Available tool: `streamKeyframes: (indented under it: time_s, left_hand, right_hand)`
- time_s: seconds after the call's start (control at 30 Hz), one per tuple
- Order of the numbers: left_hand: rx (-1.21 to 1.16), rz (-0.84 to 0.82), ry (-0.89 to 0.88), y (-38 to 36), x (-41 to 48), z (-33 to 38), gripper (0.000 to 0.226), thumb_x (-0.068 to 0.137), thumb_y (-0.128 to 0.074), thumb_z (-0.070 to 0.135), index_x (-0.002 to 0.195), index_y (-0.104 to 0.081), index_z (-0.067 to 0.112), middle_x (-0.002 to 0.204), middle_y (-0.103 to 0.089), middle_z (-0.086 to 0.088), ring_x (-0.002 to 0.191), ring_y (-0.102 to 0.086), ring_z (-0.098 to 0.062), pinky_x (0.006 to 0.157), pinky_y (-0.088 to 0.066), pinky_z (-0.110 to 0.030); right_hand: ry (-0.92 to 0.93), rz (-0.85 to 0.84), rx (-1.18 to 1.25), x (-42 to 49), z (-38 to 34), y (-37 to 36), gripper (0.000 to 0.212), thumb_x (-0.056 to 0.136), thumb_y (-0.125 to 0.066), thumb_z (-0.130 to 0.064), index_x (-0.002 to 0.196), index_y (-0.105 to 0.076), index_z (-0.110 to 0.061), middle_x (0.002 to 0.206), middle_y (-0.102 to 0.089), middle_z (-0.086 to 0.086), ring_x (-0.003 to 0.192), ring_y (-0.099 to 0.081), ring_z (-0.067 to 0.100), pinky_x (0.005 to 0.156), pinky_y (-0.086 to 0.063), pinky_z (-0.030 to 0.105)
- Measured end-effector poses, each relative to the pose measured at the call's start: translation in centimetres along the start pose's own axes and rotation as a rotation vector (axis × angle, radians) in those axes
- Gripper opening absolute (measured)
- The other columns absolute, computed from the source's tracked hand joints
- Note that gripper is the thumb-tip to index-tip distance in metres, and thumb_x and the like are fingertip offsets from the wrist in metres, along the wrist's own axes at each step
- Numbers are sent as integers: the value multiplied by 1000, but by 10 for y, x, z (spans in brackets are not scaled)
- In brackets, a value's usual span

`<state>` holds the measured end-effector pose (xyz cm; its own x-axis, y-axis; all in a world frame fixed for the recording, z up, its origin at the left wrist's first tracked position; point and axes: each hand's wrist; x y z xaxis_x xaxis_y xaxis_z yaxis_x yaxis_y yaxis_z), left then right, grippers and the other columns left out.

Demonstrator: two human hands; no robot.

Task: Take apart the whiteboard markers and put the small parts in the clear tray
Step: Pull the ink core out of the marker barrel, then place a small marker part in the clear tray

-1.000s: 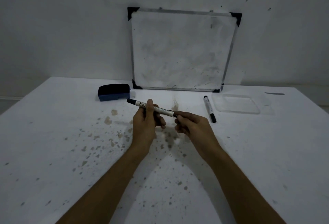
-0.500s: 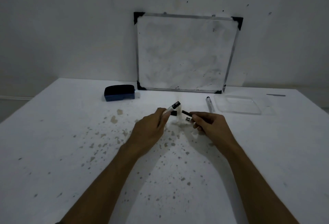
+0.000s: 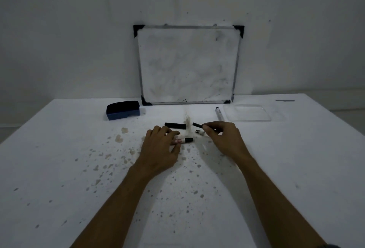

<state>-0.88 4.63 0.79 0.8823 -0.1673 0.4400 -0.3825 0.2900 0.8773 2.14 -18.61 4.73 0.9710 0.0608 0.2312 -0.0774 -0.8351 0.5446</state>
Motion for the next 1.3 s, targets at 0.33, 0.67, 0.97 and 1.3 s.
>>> streamKeyframes:
  time_s: [0.33, 0.67, 0.97, 1.3]
  left_hand:
    - [-190, -58, -195, -19, 42, 100, 45, 99, -59, 37, 138, -59, 15, 134, -62, -7, 121, -55, -26, 102, -44, -38]
    - [-302, -65, -238, -74, 66, 180, 41, 100, -56, 46, 122, -68, 13, 119, -69, -2, 105, -63, -22, 92, -47, -33]
    - [-372, -114, -258, -80, 68, 165, 41, 95, -64, 45, 126, -67, 18, 128, -62, 4, 114, -54, -13, 99, -44, -28]
    - [-389, -120, -239, -83, 70, 165, 42, 95, -62, 49, 125, -66, 21, 126, -60, 8, 114, -53, -11, 99, -42, -26]
  right_hand:
    - [-69, 140, -128, -21, 21, 81, 22, 100, -62, -25, 117, -74, -19, 109, -75, -2, 87, -61, 8, 67, -41, 12]
    - [-86, 260, -226, 21, 64, 165, 20, 99, -64, -22, 117, -73, -19, 118, -70, 6, 107, -64, 18, 88, -47, 29]
    - [-77, 18, -538, 131, 80, 156, 20, 93, -67, -31, 108, -79, -29, 111, -77, -4, 112, -64, 25, 99, -39, 38]
    - [-193, -292, -610, 182, 96, 135, 28, 84, -74, -18, 111, -79, -13, 115, -75, 8, 106, -70, 29, 96, -57, 41]
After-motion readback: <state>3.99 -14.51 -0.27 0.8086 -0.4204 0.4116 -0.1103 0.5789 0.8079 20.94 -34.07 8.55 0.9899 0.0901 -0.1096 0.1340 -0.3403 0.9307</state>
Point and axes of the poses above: each hand's wrist, its own x-axis towards the middle knuckle, its own y-axis out of the back of the hand, z = x × y
